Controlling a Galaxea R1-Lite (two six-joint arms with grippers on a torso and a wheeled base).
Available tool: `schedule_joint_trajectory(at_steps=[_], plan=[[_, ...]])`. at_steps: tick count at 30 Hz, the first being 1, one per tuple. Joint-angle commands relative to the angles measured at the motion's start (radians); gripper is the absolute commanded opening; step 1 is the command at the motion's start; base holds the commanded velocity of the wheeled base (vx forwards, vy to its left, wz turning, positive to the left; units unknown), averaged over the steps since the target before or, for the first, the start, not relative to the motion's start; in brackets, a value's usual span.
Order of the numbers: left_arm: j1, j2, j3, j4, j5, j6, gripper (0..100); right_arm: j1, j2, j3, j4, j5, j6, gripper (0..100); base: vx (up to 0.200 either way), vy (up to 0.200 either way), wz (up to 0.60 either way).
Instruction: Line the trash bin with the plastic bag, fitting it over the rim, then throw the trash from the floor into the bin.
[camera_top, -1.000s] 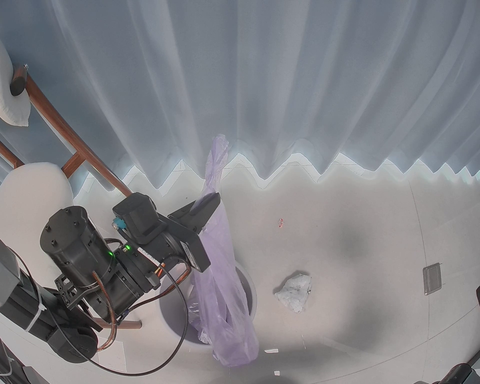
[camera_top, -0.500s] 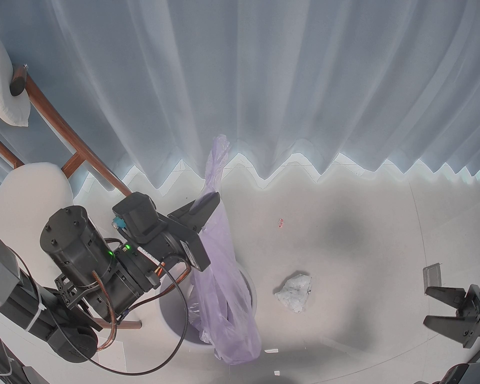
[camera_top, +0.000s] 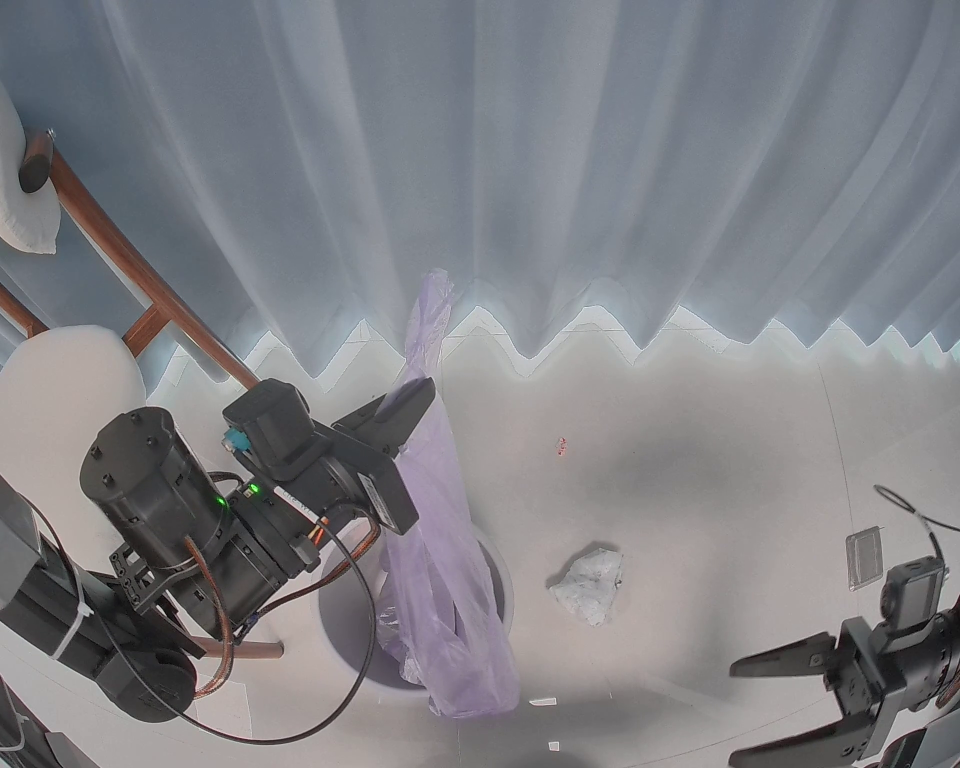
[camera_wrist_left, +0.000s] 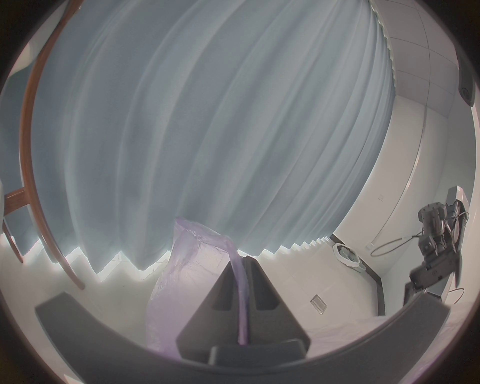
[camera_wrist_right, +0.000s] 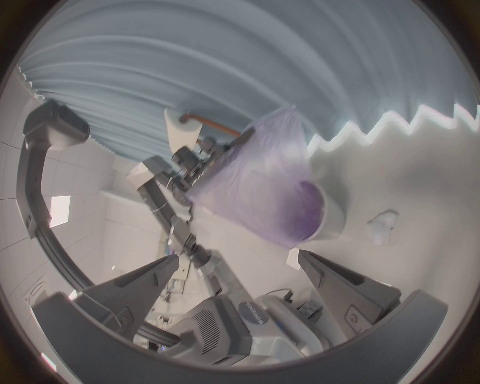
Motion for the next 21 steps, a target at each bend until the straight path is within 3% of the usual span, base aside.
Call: schedule_joint_trajectory(at_steps=[1,2,3,10,15,19,21], plan=[[0.007,0.005,-0.008,0.001,0.007,0.000,0,0.196,0.135,0.015,-0.029,0.034,0.013,100,0.000,0.000,0.00],[0.007,0.005,-0.008,0.001,0.007,0.000,0,0.196,0.135,0.015,-0.029,0.034,0.013,100,0.000,0.000,0.00],[0.007,0.006,-0.010,0.001,0.007,0.000,0,0.254,0.136,0.017,-0.029,0.049,0.018,100,0.000,0.000,0.00],[0.015,0.028,-0.014,0.001,0.007,0.000,0,0.418,0.144,0.055,-0.029,0.064,0.051,100,0.000,0.000,0.00],[0.015,0.029,-0.014,0.001,0.007,0.000,0,0.490,0.247,0.081,-0.039,0.093,0.071,100,0.000,0.000,0.00],[0.015,0.029,-0.019,0.001,0.007,0.000,0,0.490,0.421,0.080,-0.168,0.093,0.071,100,0.000,0.000,0.00],[0.015,0.029,-0.021,0.001,0.007,0.000,0,0.487,0.533,0.089,-0.303,0.093,0.071,100,0.000,0.000,0.00]])
